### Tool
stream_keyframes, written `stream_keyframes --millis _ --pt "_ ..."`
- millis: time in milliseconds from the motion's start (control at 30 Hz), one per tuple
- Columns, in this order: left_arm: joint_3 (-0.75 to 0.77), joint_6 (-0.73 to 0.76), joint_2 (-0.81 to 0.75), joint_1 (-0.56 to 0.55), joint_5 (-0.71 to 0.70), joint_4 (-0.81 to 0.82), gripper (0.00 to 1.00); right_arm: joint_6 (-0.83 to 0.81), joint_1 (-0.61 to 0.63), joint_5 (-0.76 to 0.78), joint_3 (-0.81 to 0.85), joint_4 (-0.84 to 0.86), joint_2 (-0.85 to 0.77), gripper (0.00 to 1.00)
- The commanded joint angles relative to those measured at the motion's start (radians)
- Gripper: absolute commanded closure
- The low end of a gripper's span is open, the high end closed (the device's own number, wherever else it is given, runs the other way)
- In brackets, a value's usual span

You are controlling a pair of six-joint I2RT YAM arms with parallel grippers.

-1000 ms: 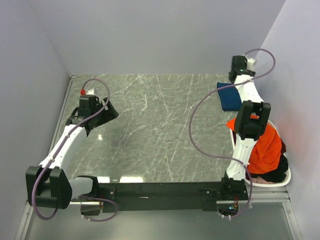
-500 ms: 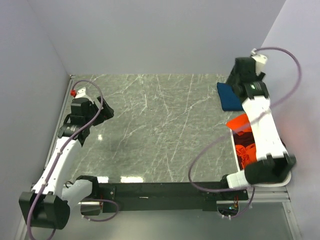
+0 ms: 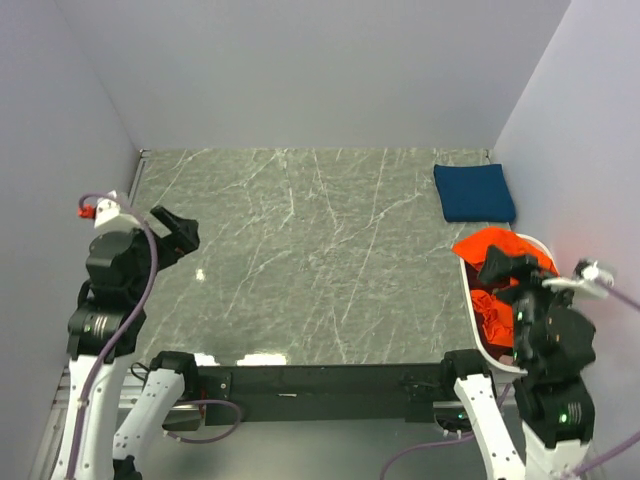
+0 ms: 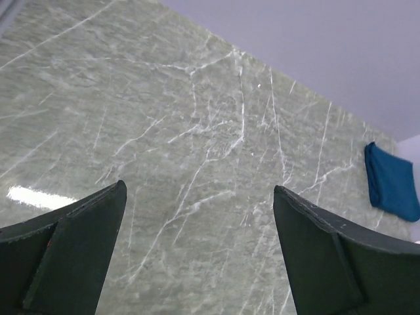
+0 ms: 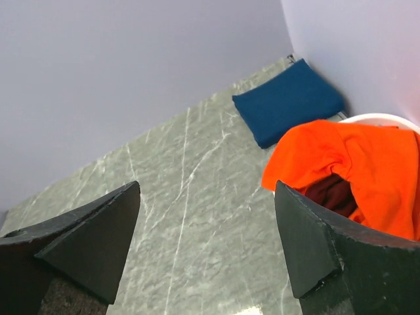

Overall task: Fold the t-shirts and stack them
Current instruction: Reset both grippers

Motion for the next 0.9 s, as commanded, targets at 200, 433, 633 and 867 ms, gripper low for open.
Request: stream_keyframes --millis 200,433,633,867 --pt "-0.052 -0.064 -0.106 0.003 -0.121 -0.115 0.01 -0.009 0.008 -0.109 -0.249 0.123 -0.311 0.10" --pt "-0.032 -0.070 -0.114 0.003 -0.123 -0.125 0.00 -0.032 0.014 -0.109 -0.275 0.132 -0.382 0.09" --pt "-0.019 -0.064 -0.094 0.003 -0.117 -0.121 0.00 -0.061 0.019 -0.106 -0.274 0.138 -0.400 0.08" --pt "-0.015 -0.063 -0.090 0.003 -0.107 -0.101 0.01 -0.075 0.025 -0.108 -0.266 0.136 -0.403 0.07"
